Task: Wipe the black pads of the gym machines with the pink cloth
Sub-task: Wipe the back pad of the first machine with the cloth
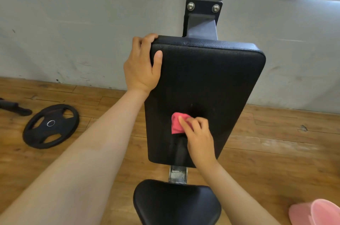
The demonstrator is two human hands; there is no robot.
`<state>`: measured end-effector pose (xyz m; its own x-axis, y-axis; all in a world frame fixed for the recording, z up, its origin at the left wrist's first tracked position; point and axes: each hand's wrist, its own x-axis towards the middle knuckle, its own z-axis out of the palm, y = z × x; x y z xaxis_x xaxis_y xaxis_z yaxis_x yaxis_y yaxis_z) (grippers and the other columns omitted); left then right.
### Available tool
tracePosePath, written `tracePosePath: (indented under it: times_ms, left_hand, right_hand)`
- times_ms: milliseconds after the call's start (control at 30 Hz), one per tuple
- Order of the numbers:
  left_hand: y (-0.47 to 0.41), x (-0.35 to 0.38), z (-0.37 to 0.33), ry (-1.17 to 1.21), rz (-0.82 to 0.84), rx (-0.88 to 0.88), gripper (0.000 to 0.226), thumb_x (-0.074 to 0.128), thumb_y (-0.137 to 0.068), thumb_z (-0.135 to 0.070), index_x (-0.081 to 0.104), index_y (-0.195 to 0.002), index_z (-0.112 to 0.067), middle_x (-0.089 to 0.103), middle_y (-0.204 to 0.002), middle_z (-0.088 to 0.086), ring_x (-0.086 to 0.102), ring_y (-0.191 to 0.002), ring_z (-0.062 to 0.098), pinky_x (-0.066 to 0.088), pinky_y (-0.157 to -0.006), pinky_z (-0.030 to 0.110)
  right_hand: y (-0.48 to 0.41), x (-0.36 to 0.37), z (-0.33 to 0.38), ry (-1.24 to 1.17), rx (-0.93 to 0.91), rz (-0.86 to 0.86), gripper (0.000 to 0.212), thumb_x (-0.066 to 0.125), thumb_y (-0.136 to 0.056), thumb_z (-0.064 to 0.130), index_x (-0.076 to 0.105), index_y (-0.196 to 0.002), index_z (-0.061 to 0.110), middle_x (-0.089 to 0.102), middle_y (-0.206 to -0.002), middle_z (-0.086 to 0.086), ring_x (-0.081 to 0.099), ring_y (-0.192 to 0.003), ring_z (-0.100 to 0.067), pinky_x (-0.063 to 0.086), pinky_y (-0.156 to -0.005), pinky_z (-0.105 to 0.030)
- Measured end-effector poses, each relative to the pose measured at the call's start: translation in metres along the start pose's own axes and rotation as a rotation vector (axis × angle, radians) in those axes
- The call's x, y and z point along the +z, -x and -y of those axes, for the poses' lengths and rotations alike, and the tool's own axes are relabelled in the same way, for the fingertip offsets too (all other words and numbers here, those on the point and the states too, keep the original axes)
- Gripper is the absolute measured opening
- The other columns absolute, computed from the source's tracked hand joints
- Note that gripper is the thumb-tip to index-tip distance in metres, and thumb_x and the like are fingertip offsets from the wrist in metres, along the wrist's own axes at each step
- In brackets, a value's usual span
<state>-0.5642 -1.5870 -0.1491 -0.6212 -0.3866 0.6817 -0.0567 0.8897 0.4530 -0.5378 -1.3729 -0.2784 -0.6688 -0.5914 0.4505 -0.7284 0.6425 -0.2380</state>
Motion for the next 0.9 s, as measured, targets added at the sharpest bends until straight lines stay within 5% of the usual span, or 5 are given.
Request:
tracePosePath:
  times_ms: [267,567,700,800,900]
  left_hand:
    - [0.001,0.000,-0.001,-0.015,-0.004,0.012,0.050,0.028,-0.097,-0.043,0.050,-0.129,-0.011,0.053,-0.117,0.015,0.058,-0.084,0.021,0.041,-0.060,0.024]
    - [0.002,-0.009,-0.012,-0.042,0.044,-0.058,0.054,0.025,-0.096,-0.045,0.048,-0.132,-0.013,0.051,-0.122,0.013,0.059,-0.089,0.023,0.042,-0.062,0.026]
    - [0.016,-0.014,-0.031,0.028,0.067,-0.237,0.048,0.029,-0.101,-0.040,0.031,-0.146,-0.023,0.043,-0.140,0.008,0.055,-0.112,0.023,0.051,-0.084,0.036]
    - [0.033,-0.024,-0.050,-0.005,0.119,-0.282,0.060,0.043,-0.100,-0.033,0.015,-0.153,-0.024,0.023,-0.157,0.007,0.029,-0.141,0.023,0.031,-0.111,0.039]
    - [0.071,-0.043,-0.075,0.159,0.091,-0.465,0.059,0.055,-0.096,-0.030,0.028,-0.148,-0.023,0.028,-0.153,0.002,0.028,-0.140,0.015,0.029,-0.110,0.029]
  right_hand:
    - [0.034,0.013,-0.005,-0.039,0.046,0.231,0.069,0.087,-0.042,-0.006,0.072,-0.106,0.014,0.064,-0.097,-0.002,0.064,-0.088,-0.024,0.057,-0.052,-0.027]
    - [0.015,-0.043,0.004,-0.365,0.158,0.060,0.061,0.063,-0.070,-0.015,0.063,-0.123,0.015,0.055,-0.120,-0.001,0.051,-0.111,-0.011,0.044,-0.084,-0.011]
    - [0.001,-0.071,0.002,-0.519,0.206,0.019,0.056,0.060,-0.075,-0.016,0.064,-0.118,0.018,0.050,-0.118,0.008,0.049,-0.113,-0.006,0.040,-0.096,-0.009]
    - [-0.009,-0.087,0.001,-0.553,0.207,0.061,0.051,0.061,-0.078,-0.013,0.063,-0.117,0.020,0.049,-0.113,0.013,0.049,-0.111,-0.004,0.038,-0.095,-0.007]
    - [-0.014,-0.098,0.009,-0.578,0.216,0.063,0.045,0.065,-0.081,-0.005,0.060,-0.113,0.025,0.054,-0.108,0.015,0.050,-0.106,0.002,0.043,-0.092,-0.013]
